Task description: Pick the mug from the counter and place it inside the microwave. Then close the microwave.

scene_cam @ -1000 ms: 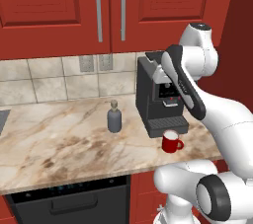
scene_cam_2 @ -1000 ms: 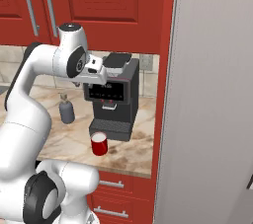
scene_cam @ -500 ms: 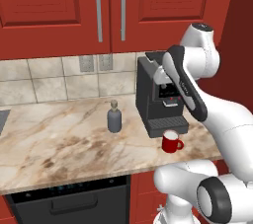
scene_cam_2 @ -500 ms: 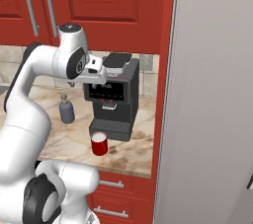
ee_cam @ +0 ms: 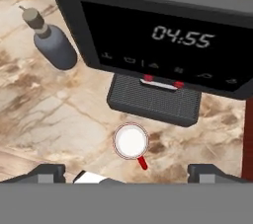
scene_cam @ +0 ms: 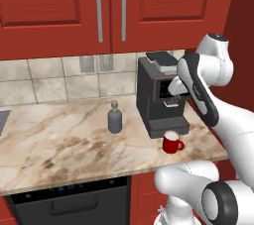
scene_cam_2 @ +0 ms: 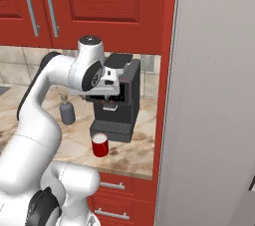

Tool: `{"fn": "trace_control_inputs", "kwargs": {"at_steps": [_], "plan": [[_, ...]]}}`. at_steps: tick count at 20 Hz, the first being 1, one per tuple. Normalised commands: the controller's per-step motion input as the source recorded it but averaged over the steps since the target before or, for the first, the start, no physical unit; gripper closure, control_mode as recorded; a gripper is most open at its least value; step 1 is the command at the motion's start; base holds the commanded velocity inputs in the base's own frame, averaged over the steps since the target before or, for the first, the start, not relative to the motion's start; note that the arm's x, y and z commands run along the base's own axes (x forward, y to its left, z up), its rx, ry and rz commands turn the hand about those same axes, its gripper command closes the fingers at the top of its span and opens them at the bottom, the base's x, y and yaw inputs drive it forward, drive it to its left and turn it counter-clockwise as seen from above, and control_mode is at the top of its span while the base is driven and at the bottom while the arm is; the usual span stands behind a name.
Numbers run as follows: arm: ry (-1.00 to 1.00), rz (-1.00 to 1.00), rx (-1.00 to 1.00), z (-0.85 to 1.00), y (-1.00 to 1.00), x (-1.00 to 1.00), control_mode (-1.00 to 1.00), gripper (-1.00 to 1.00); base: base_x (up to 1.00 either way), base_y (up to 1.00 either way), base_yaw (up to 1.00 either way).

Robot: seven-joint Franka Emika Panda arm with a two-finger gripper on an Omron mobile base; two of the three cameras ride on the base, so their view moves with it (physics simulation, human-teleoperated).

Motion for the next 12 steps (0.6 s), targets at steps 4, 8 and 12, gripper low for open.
{"fn": "trace_control_inputs", "kwargs": {"at_steps": [4,8,12], "plan": [[0.12,0.01,-0.05,-0.39,-0.47,-0.23,-1.0,-1.0,0.0,0.0,0.0],[0.18,0.0,-0.04,-0.28,-0.14,-0.17,-1.0,-1.0,0.0,0.0,0.0],[0.19,0.0,-0.01,-0.13,0.0,-0.02,-1.0,-1.0,0.0,0.0,0.0]]}}
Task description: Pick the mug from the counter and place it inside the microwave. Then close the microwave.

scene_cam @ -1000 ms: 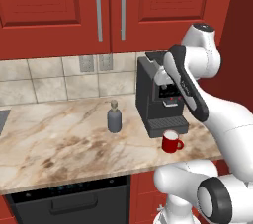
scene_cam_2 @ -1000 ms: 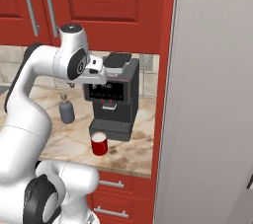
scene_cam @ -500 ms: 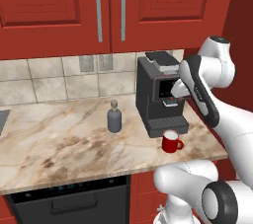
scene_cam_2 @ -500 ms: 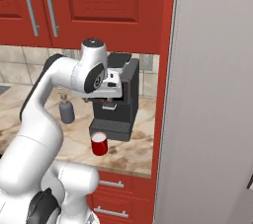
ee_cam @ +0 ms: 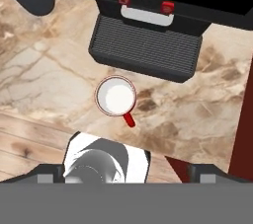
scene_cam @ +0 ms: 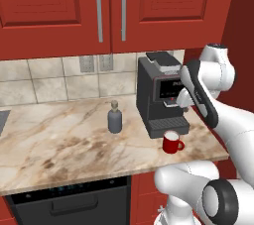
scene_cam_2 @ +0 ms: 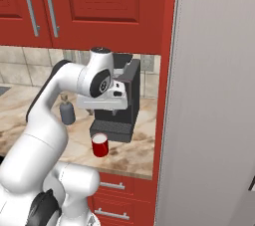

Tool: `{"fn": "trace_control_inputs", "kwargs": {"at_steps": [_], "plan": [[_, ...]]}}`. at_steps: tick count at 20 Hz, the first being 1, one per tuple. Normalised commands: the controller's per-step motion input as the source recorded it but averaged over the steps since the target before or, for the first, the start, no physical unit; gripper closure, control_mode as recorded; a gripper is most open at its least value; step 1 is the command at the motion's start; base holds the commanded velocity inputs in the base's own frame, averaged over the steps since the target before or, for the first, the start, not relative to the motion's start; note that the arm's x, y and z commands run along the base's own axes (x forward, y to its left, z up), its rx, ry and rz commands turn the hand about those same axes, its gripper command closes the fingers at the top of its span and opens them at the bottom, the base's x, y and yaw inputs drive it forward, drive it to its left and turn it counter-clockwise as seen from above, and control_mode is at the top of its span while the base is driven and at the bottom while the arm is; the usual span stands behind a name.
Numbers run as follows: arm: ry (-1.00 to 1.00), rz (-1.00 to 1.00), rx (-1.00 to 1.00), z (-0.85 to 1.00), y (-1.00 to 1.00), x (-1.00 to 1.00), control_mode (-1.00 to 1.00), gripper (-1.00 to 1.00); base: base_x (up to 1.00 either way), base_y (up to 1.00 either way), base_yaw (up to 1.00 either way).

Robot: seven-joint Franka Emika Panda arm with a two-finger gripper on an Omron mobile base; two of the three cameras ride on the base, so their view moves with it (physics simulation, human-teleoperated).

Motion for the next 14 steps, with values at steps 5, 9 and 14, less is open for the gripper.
{"fn": "trace_control_inputs", "kwargs": {"at_steps": [5,9,14], "plan": [[0.01,0.0,0.0,-0.27,0.0,-0.01,-1.0,-1.0,0.0,0.0,0.0],[0.0,0.02,0.0,-0.4,0.0,-0.01,-1.0,-1.0,0.0,0.0,0.0],[0.0,0.05,0.0,-0.35,0.0,0.0,-1.0,-1.0,0.0,0.0,0.0]]}}
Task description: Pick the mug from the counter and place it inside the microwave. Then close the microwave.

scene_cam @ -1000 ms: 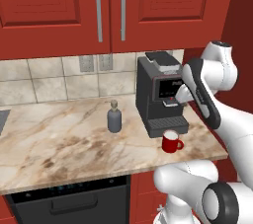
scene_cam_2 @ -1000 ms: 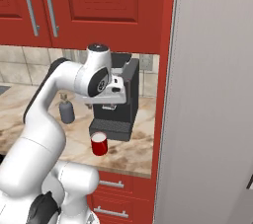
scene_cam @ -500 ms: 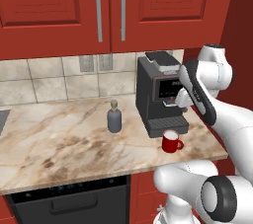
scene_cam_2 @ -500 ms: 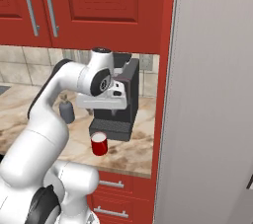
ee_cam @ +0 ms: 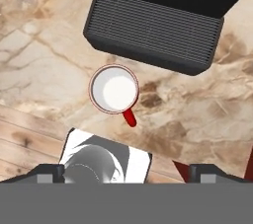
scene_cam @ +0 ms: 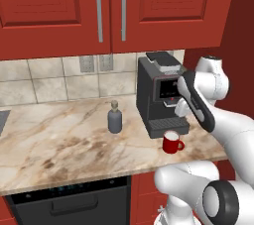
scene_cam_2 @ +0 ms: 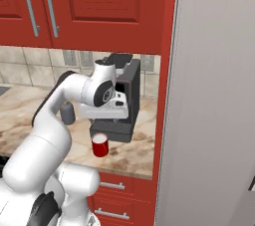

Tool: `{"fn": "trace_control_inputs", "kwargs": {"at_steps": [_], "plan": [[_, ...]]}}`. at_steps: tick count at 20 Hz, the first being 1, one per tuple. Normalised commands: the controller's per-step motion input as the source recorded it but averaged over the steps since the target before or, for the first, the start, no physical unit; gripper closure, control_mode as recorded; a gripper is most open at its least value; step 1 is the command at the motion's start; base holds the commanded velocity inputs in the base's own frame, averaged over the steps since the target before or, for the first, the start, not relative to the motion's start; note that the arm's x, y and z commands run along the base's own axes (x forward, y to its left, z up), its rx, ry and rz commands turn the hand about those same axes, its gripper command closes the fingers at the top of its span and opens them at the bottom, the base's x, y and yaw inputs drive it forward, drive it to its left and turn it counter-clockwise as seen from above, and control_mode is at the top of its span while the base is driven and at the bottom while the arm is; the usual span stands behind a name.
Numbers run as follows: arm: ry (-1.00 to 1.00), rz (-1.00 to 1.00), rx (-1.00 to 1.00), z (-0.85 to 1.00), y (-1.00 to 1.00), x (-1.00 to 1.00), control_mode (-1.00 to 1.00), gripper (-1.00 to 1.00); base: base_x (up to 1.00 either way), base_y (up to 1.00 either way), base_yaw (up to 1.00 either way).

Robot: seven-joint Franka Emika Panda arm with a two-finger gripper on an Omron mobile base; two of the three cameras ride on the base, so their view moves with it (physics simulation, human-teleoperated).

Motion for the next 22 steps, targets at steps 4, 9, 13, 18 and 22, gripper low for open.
{"fn": "trace_control_inputs", "kwargs": {"at_steps": [4,9,13,18,22], "plan": [[0.05,0.04,0.0,-0.26,0.0,0.0,-1.0,-1.0,0.0,0.0,0.0],[0.04,0.04,0.0,-0.29,0.0,0.0,-1.0,-1.0,0.0,0.0,0.0],[0.0,0.03,0.0,-0.31,0.0,0.0,-1.0,-1.0,0.0,0.0,0.0],[0.0,0.03,0.0,-0.23,0.0,0.0,-1.0,-1.0,0.0,0.0,0.0],[-0.01,0.01,0.0,-0.17,0.01,0.0,-1.0,-1.0,0.0,0.0,0.0]]}}
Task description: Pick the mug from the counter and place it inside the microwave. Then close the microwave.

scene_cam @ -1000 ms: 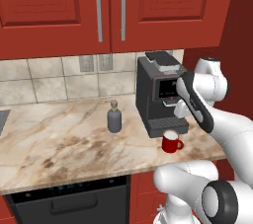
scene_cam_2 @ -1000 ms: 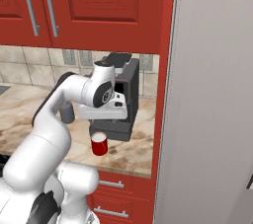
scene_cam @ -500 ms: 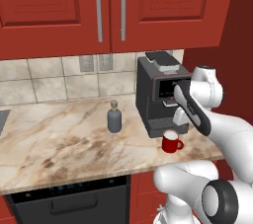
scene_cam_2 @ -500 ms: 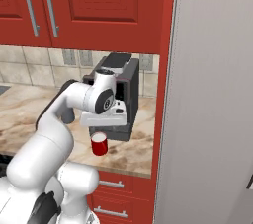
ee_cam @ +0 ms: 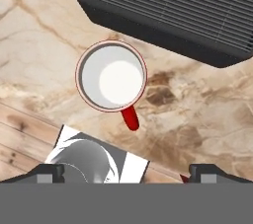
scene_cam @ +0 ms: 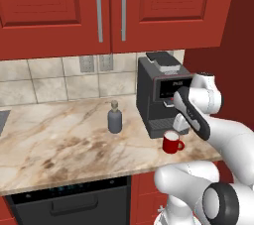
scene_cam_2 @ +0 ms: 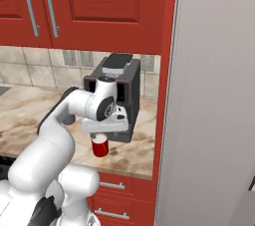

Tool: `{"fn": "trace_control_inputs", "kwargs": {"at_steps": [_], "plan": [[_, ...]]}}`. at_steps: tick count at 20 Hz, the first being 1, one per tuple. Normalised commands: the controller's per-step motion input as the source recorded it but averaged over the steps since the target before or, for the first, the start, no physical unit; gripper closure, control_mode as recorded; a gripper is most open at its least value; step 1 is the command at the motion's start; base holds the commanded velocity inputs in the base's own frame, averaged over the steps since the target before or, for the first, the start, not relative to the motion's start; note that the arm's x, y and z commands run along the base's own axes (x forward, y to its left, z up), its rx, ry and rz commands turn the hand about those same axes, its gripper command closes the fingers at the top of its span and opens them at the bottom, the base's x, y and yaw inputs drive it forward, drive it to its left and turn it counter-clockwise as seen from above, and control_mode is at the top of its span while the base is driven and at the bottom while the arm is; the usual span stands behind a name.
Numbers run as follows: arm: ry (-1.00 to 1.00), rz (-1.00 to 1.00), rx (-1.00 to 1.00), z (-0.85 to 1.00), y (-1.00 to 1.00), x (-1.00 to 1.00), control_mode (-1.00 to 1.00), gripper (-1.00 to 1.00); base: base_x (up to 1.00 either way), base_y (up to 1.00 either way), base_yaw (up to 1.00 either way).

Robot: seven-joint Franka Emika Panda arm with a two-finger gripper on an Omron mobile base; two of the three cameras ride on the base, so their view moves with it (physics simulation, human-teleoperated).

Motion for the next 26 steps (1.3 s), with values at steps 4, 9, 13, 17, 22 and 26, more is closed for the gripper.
{"fn": "trace_control_inputs", "kwargs": {"at_steps": [4,9,13,17,22,26], "plan": [[-0.05,0.0,0.0,-0.12,0.01,0.0,-1.0,-1.0,0.0,0.0,0.0],[-0.13,0.0,0.0,-0.05,0.0,0.0,-1.0,-1.0,0.0,0.0,0.0],[-0.12,0.0,0.0,-0.1,0.0,0.0,-1.0,-1.0,0.0,0.0,0.0],[-0.09,0.0,0.0,-0.14,0.0,0.0,-1.0,-1.0,0.0,0.0,0.0],[-0.02,0.0,0.0,-0.24,0.04,0.0,-1.0,-1.0,0.0,0.0,0.0],[0.0,0.0,0.0,-0.21,0.11,0.0,-1.0,-1.0,0.0,0.0,0.0]]}}
